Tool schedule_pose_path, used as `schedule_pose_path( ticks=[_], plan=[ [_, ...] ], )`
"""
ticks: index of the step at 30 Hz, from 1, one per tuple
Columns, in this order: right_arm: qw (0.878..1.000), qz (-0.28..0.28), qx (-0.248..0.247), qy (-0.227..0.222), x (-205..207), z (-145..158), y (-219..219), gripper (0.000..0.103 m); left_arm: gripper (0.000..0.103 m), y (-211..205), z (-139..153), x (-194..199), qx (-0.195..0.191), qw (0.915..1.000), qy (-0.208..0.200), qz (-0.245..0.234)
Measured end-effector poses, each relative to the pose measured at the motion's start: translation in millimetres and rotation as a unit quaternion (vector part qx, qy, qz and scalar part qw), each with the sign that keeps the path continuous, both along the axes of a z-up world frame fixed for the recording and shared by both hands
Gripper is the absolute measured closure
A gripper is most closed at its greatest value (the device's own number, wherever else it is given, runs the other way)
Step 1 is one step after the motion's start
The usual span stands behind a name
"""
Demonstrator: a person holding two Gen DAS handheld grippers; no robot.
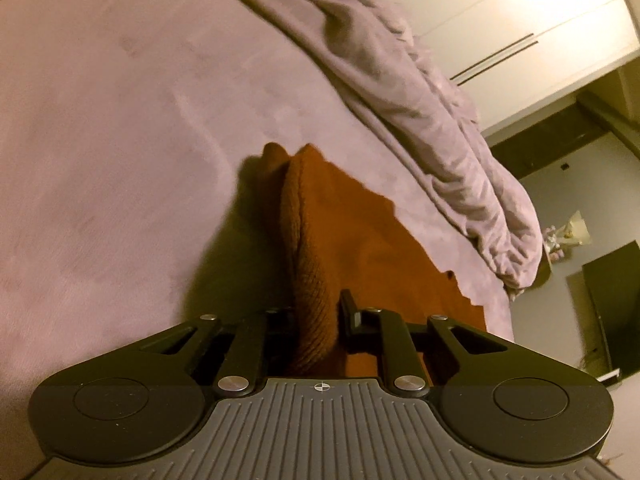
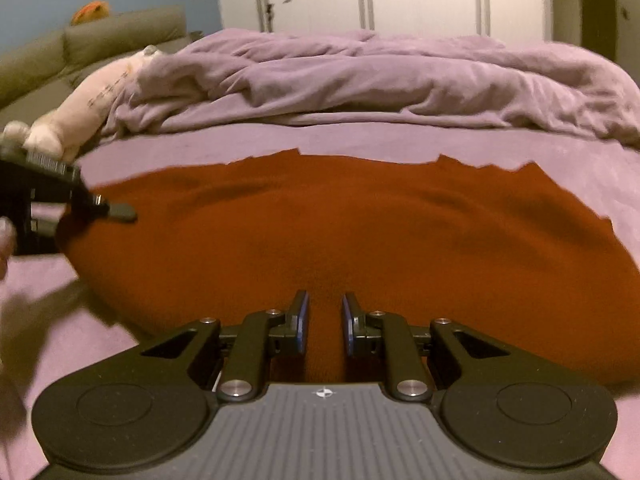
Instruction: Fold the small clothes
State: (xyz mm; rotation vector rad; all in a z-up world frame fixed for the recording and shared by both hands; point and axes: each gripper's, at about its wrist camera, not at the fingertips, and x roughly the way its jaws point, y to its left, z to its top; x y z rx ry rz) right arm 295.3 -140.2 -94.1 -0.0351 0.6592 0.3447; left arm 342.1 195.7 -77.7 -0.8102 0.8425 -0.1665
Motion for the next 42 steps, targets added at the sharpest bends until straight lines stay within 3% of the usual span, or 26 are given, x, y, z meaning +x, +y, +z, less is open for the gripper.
schedule_pose_path(
  ticks=[2,6,12,15,18,22,23,25,27,29,30,33,36,38,40,42],
  plan=[
    [1.000,-0.008,0.019,0.008,1.8,8.8,-7.3,0.086,0.085,-7.9,13.6,0.4,0.014,0.9998,-0.012,-0.008],
    [0.998,-0.049,0.041,-0.023,-10.4,19.8,-37.7,0.086,0.086,-36.0,46.0,2.5,0.043,0.9973,-0.046,-0.038],
    [0.991,-0.119,0.059,-0.033,-29.9,20.9,-93.0,0.086,0.086,-135.5,79.9,14.6,0.080,0.9858,-0.093,-0.114],
    [0.987,-0.139,0.071,-0.035,-35.8,22.2,-112.1,0.086,0.086,-194.3,72.8,15.4,0.107,0.9765,-0.103,-0.156],
    [0.986,-0.148,0.071,-0.038,-40.6,21.8,-125.2,0.086,0.084,-246.8,45.1,14.0,0.152,0.9662,-0.093,-0.187],
    [0.985,-0.157,0.070,-0.027,-41.1,16.3,-140.1,0.086,0.074,-273.1,3.9,13.7,0.187,0.9607,-0.065,-0.195],
    [0.984,-0.160,0.069,-0.023,-41.1,14.8,-142.5,0.086,0.073,-276.0,7.0,8.4,0.204,0.9540,-0.083,-0.203],
    [0.984,-0.163,0.068,-0.018,-42.1,12.1,-145.8,0.086,0.049,-275.9,18.1,-1.8,0.214,0.9432,-0.101,-0.233],
    [0.984,-0.165,0.070,-0.014,-40.7,10.6,-147.6,0.086,0.049,-267.2,31.8,-16.6,0.211,0.9398,-0.116,-0.243],
    [0.983,-0.167,0.075,-0.013,-38.8,12.1,-148.2,0.086,0.047,-251.5,44.6,-32.0,0.200,0.9392,-0.130,-0.247],
    [0.983,-0.166,0.079,-0.015,-38.4,14.1,-147.7,0.086,0.041,-241.0,50.7,-41.1,0.198,0.9394,-0.139,-0.243],
    [0.983,-0.156,0.089,-0.023,-34.0,24.2,-141.3,0.085,0.037,-210.1,60.8,-57.1,0.214,0.9451,-0.146,-0.199],
    [0.986,-0.133,0.097,-0.038,-27.7,38.0,-125.8,0.085,0.037,-181.6,54.3,-58.4,0.238,0.9518,-0.125,-0.147],
    [0.988,-0.108,0.099,-0.039,-19.5,43.7,-111.3,0.085,0.037,-169.1,42.3,-51.6,0.230,0.9611,-0.094,-0.120],
    [0.991,-0.084,0.102,-0.032,-10.8,42.9,-98.2,0.085,0.037,-162.5,29.5,-45.4,0.217,0.9665,-0.071,-0.117],
    [0.993,-0.059,0.103,-0.017,-2.9,37.1,-87.3,0.085,0.037,-165.8,18.5,-41.4,0.219,0.9664,-0.055,-0.123]
  ],
)
